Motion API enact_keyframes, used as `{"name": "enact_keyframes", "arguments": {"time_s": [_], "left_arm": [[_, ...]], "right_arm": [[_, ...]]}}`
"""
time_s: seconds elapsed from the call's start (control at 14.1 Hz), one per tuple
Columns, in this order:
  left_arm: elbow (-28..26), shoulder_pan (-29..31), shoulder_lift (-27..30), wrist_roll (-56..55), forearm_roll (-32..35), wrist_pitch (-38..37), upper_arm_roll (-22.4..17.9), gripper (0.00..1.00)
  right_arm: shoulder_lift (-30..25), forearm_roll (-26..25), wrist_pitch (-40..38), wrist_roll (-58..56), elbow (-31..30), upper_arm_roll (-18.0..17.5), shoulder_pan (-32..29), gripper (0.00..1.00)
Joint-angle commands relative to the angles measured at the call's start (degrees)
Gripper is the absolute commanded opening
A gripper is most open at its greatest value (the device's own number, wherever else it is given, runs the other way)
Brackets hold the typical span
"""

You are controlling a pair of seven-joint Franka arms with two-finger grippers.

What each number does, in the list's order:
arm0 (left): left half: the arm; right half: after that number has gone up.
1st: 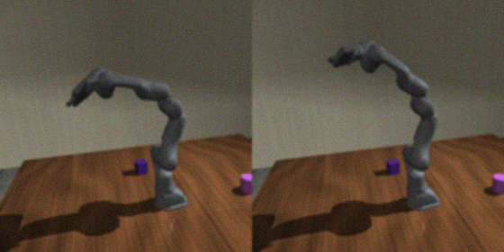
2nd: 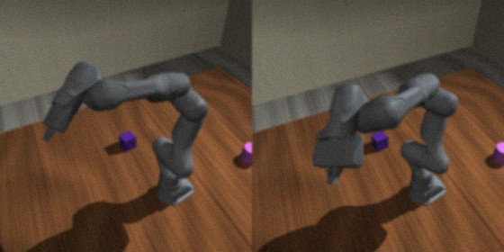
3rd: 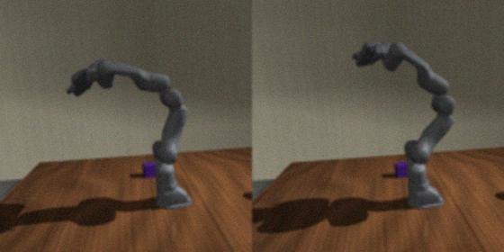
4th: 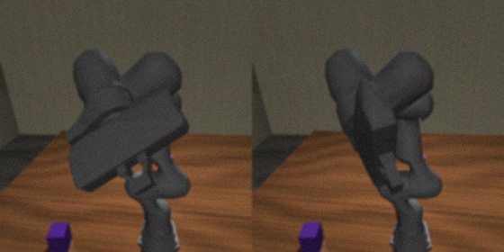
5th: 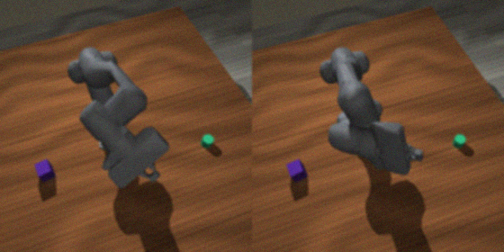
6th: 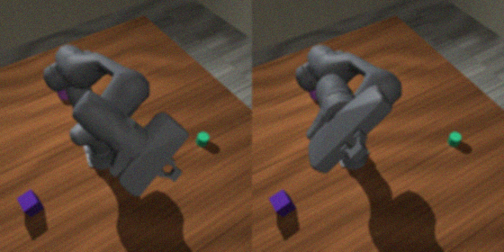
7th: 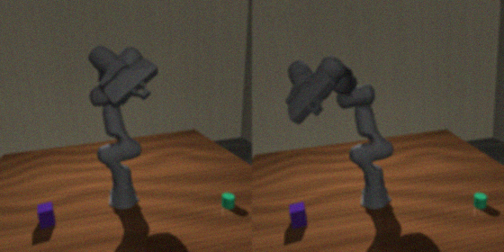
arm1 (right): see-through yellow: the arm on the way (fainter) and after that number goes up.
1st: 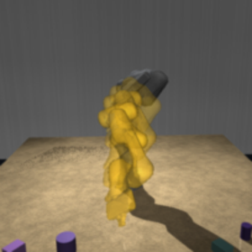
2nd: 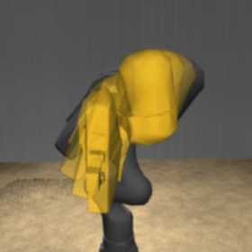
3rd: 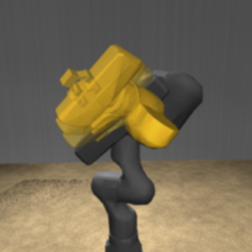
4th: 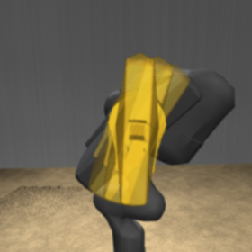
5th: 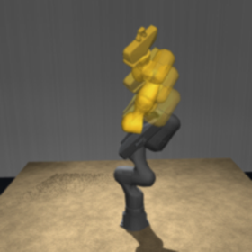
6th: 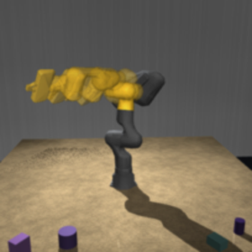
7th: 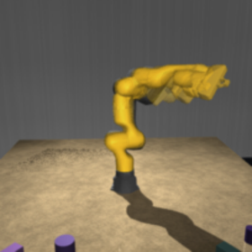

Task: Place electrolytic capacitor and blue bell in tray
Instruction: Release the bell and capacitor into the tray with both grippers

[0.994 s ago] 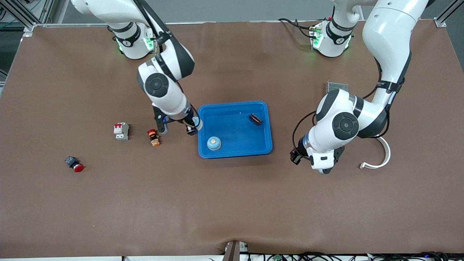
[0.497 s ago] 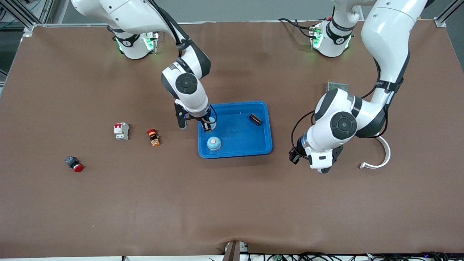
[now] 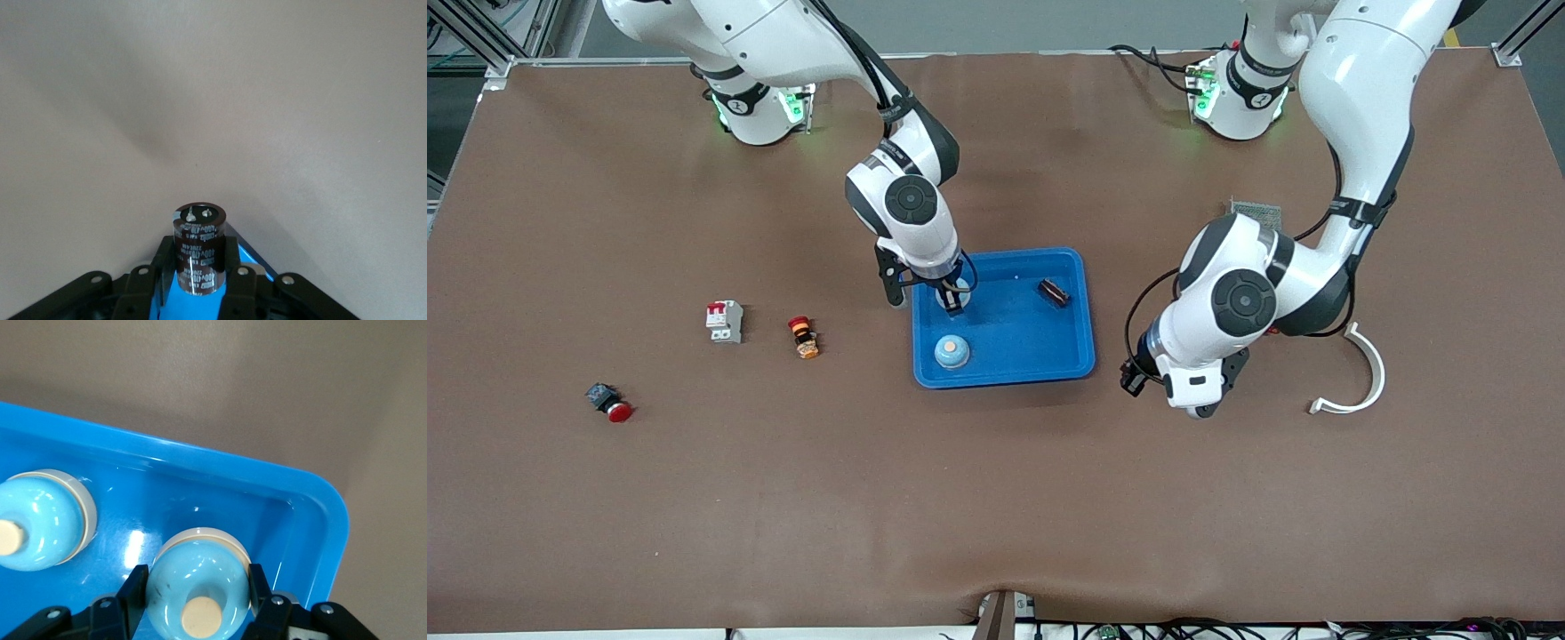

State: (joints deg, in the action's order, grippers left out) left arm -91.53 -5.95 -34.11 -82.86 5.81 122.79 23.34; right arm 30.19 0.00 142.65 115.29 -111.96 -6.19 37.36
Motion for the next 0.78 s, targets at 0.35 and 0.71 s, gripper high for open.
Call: {"name": "enact_keyframes", "arguments": {"time_s": [0.35,0.71], "left_arm": [[0.8,-7.3,-5.3,-15.4,1.1,5.5,-0.3,0.0],[0.0,-9.8,-7.5,-18.3,0.6,7.4,-0.3,0.0]], "right_arm": [[2.7,-3.0,2.7,1.6,0.7,1.6,0.5,0.99],[1.8,-3.0,-8.0,-1.7,6.3,1.4,-0.2,1.0]]}}
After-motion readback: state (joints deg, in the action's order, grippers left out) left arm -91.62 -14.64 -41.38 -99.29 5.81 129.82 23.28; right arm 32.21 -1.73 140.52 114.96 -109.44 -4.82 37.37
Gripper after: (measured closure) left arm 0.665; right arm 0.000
